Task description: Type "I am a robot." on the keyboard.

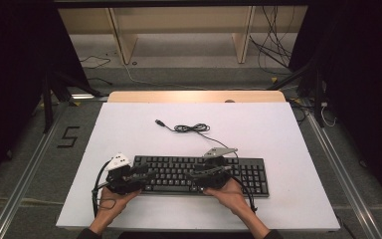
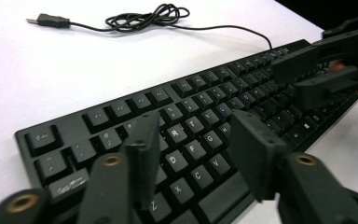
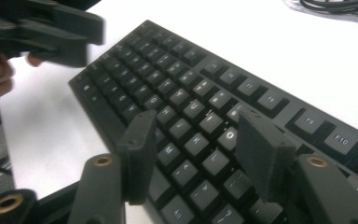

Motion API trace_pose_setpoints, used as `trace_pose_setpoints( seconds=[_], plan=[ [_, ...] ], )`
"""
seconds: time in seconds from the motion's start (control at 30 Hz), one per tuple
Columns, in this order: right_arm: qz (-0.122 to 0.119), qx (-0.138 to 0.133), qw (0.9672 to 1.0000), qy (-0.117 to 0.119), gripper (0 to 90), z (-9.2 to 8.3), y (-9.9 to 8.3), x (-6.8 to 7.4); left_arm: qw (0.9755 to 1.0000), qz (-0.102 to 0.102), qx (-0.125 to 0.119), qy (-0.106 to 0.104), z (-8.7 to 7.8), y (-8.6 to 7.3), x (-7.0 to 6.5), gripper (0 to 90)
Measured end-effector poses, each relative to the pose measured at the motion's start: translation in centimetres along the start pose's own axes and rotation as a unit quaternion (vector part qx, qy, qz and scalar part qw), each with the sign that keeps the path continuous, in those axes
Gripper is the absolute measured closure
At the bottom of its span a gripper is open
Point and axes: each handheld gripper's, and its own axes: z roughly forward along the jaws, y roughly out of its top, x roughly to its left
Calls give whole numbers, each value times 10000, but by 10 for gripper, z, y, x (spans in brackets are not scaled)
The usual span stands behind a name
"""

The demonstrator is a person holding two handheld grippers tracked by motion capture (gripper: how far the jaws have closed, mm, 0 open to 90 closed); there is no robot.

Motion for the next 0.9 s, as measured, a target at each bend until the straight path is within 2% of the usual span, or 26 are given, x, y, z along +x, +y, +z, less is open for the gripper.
trace_pose_setpoints(
  seconds=[0.37, 0.47, 0.53, 0.7, 0.9],
  plan=[
    [-39, -110, 9999, 117, 430, -16, -11, 5, 9986, 140, 512, -67, 29, 12, -3, 779],
    [-15, -162, 9998, 134, 411, -18, -13, 5, 9981, 139, 604, -68, 38, 14, -5, 835],
    [-48, -205, 9996, 166, 407, -19, -15, 6, 9976, 212, 652, -46, 42, 15, -7, 864],
    [-146, -236, 9994, 212, 399, -22, -17, 10, 9972, 187, 722, -28, 51, 18, -7, 888],
    [-156, -216, 9994, 227, 398, -24, -19, 12, 9966, 159, 805, -5, 56, 19, -6, 889]
  ],
)
